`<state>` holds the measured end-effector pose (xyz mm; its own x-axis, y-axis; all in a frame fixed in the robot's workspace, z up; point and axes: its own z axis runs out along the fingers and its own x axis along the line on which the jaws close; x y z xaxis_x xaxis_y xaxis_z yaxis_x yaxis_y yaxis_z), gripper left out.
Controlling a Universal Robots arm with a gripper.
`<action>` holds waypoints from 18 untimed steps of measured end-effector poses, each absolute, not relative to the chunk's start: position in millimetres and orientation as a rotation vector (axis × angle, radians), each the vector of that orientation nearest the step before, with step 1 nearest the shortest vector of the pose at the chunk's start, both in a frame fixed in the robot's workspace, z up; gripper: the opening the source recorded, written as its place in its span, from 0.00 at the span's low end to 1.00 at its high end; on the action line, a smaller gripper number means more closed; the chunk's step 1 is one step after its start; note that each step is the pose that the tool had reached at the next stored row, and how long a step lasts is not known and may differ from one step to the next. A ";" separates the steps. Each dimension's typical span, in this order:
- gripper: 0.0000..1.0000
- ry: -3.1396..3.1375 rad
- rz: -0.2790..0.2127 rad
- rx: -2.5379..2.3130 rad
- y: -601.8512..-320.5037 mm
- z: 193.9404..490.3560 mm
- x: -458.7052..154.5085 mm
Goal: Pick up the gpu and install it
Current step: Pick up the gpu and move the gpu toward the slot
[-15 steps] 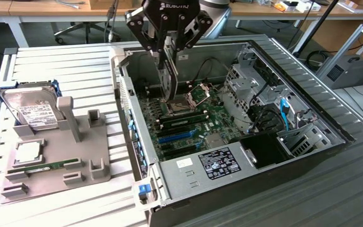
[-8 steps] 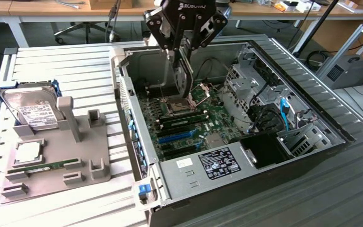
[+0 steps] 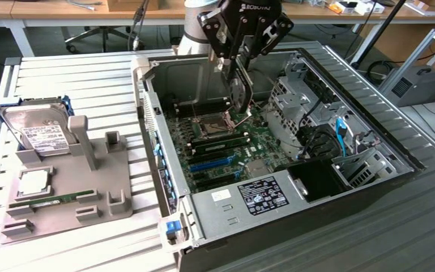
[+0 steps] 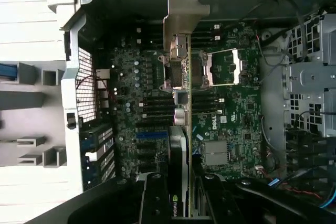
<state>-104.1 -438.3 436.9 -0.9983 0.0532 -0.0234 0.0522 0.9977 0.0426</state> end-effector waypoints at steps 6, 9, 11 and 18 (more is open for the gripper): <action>0.27 3.116 0.066 0.067 -438.4 436.9 -71.8; 0.27 3.116 0.065 0.059 -438.4 437.0 -58.1; 0.27 3.116 0.066 0.053 -438.4 436.9 -50.0; 0.27 3.117 0.066 0.040 -438.4 436.9 -26.2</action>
<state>-26.2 -438.4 436.9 -0.9994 0.0261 -0.0234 0.0251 0.9988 0.0425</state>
